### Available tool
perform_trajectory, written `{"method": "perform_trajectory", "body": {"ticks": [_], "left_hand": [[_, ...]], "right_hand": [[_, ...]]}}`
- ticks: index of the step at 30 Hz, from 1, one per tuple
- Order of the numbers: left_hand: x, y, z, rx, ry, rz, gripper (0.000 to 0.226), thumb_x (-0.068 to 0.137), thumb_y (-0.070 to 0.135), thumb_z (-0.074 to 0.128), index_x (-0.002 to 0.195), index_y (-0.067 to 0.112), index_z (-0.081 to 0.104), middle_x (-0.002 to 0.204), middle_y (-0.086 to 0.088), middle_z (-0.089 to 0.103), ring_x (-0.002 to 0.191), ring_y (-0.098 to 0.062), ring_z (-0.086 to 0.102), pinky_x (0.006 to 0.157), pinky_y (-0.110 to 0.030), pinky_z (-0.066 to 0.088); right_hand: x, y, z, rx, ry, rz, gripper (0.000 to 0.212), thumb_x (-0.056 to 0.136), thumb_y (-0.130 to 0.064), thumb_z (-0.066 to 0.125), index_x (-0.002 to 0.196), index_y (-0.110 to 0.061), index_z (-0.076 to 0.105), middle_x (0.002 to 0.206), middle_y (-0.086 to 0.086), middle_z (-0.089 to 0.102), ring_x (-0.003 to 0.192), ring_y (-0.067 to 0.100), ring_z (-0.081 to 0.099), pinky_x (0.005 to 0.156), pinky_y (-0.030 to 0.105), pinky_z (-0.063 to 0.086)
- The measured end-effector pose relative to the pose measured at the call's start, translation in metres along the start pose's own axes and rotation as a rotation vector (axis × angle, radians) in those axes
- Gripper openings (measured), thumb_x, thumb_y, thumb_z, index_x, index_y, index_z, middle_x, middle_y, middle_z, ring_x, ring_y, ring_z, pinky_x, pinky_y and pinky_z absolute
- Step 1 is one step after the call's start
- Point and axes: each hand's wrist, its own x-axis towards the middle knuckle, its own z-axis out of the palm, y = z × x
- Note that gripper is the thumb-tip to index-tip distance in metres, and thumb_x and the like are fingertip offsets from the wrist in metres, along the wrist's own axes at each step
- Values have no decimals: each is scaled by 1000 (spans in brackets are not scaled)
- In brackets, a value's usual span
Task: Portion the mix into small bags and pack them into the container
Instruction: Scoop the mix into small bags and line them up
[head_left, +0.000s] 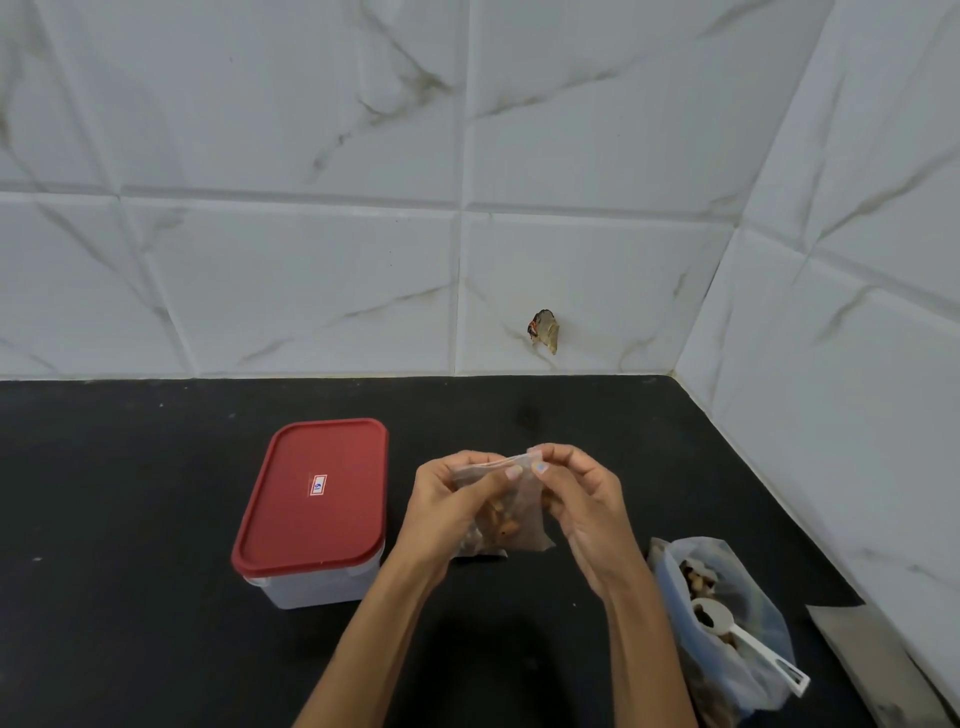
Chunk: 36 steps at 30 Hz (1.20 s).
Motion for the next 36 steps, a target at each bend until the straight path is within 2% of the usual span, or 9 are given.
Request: {"method": "perform_trajectory", "body": {"ticks": [4, 7, 12, 16, 19, 23, 29, 32, 36], "left_hand": [[-3, -4, 0, 37, -3, 1, 6, 83, 8, 68, 83, 5, 73, 80, -6, 68, 78, -13, 67, 64, -18, 51], [-6, -5, -1, 49, -24, 9, 5, 75, 20, 72, 75, 17, 76, 81, -3, 66, 80, -13, 66, 69, -20, 51], [-10, -10, -2, 26, -39, 0, 21, 71, 22, 74, 82, 5, 75, 78, -4, 65, 77, -16, 66, 67, -22, 51], [-11, -10, -6, 61, -88, -25, 15, 78, 17, 69, 89, 7, 74, 84, -7, 72, 83, -18, 70, 70, -24, 54], [-12, -13, -8, 94, -26, -22, 9, 83, 8, 68, 89, 5, 74, 82, -2, 73, 83, -17, 71, 70, -24, 55], [-14, -17, -6, 146, 99, 2, 5, 77, 10, 74, 81, 6, 74, 74, 5, 70, 77, -12, 70, 68, -23, 55], [-16, -31, -8, 95, 95, -128, 9, 86, 4, 65, 85, 1, 74, 78, -1, 72, 79, -21, 70, 74, -35, 57], [-16, -37, -7, 38, 106, -223, 18, 92, 3, 57, 83, 0, 72, 74, -8, 70, 71, -20, 69, 69, -32, 58], [-13, -45, -13, 31, 137, -290, 20, 94, 5, 53, 87, -3, 70, 76, -8, 70, 74, -18, 69, 71, -32, 59]], "right_hand": [[-5, 1, 1, -83, -18, -75, 9, 85, -2, 62, 90, -4, 70, 90, 12, 72, 90, 27, 68, 82, 39, 54], [-7, 3, 0, -112, -22, -99, 8, 85, -1, 63, 87, -2, 71, 86, 12, 72, 87, 24, 68, 77, 31, 54], [-15, 5, -3, -73, -73, -71, 11, 86, -1, 60, 88, 0, 70, 86, 11, 71, 86, 22, 68, 76, 28, 55], [-18, 8, -6, -76, -5, -65, 10, 85, -2, 61, 88, -4, 70, 86, 10, 72, 86, 22, 69, 74, 29, 56], [-19, 10, -5, -82, 29, -70, 10, 84, -1, 62, 86, -5, 71, 82, 7, 72, 80, 18, 69, 69, 25, 56], [-20, 17, -7, -71, 88, -60, 9, 84, -2, 63, 84, -5, 71, 80, 8, 72, 77, 17, 68, 68, 25, 55], [-21, 33, -13, -88, 150, 30, 10, 85, -3, 63, 82, -6, 72, 78, 8, 72, 75, 16, 69, 67, 23, 54], [-22, 41, -15, -100, 178, 84, 10, 85, -4, 63, 82, -6, 72, 75, 5, 73, 73, 12, 69, 67, 23, 53], [-20, 52, -11, -119, 213, 146, 9, 86, -8, 64, 83, -9, 72, 78, 4, 73, 75, 12, 69, 70, 27, 54]]}}
